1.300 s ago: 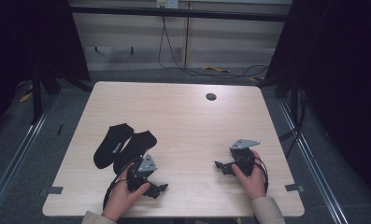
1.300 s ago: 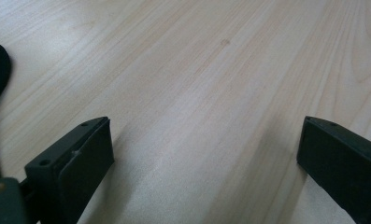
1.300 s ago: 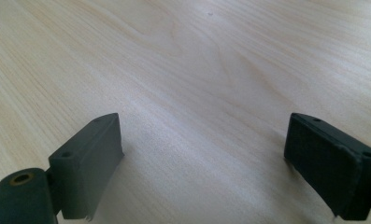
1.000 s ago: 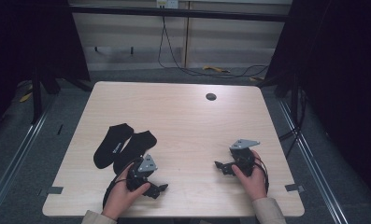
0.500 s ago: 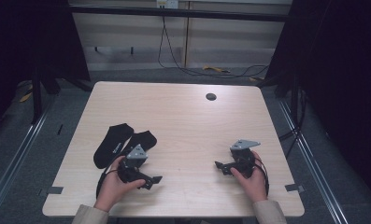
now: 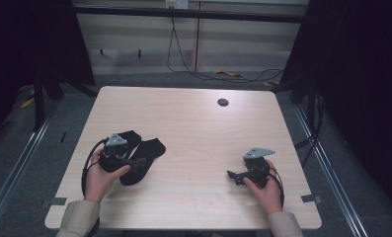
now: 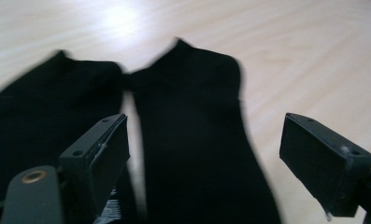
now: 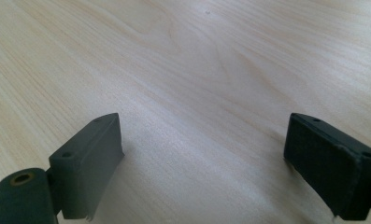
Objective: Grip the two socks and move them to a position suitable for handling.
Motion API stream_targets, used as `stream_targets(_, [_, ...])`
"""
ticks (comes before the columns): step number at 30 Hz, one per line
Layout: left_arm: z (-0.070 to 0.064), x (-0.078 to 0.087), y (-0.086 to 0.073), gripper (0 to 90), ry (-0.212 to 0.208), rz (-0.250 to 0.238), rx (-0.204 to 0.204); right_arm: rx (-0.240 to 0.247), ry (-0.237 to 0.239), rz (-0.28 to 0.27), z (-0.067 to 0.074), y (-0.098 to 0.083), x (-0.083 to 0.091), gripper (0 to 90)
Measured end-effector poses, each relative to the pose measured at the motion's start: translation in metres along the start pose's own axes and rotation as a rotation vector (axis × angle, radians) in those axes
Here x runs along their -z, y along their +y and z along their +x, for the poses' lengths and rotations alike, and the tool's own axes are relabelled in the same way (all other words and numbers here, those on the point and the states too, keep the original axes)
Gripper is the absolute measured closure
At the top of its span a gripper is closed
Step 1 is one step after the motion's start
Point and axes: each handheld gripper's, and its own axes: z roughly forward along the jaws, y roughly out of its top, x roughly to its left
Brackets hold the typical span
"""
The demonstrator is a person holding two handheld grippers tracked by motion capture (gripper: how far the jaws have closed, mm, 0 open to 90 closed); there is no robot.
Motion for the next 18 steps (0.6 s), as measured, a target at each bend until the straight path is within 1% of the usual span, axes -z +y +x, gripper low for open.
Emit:
stream_targets(2, [0.009,-0.001,0.000,17.4,0.036,-0.012,0.013,0.000,0.000,0.000,0.000,0.000,0.000,10.7])
stream_targets(3, [0.014,-0.002,-0.001,18.8,0.054,-0.004,0.011,0.000,0.000,0.000,0.000,0.000,0.000,10.7])
stream_targets(6, [0.027,-0.004,-0.003,21.6,0.104,0.003,0.036,0.000,0.000,0.000,0.000,0.000,0.000,10.7])
stream_targets(9, [0.038,-0.006,-0.006,23.4,0.163,0.028,0.049,0.000,0.000,0.000,0.000,0.000,0.000,10.7])
stream_targets(10, [0.040,-0.007,-0.007,23.9,0.169,0.031,0.059,0.000,0.000,0.000,0.000,0.000,0.000,10.7])
stream_targets(12, [0.045,-0.009,-0.010,25.5,0.200,0.043,0.065,0.000,0.000,0.000,0.000,0.000,0.000,10.7])
stream_targets(14, [0.048,-0.012,-0.012,27.6,0.208,0.049,0.083,0.000,0.000,0.000,0.000,0.000,0.000,10.7])
stream_targets(15, [0.048,-0.012,-0.012,27.8,0.208,0.049,0.083,0.000,0.000,-0.001,0.000,0.000,0.000,10.7])
stream_targets(16, [0.048,-0.015,-0.015,29.2,0.229,0.083,0.075,0.000,0.000,0.000,0.000,0.000,0.000,10.7])
stream_targets(17, [0.048,-0.016,-0.016,29.7,0.229,0.064,0.094,0.000,0.000,0.000,0.000,0.000,0.000,10.8])
stream_targets(18, [0.048,-0.016,-0.016,32.3,0.229,0.064,0.094,0.001,0.002,-0.003,0.000,0.000,0.000,10.7])
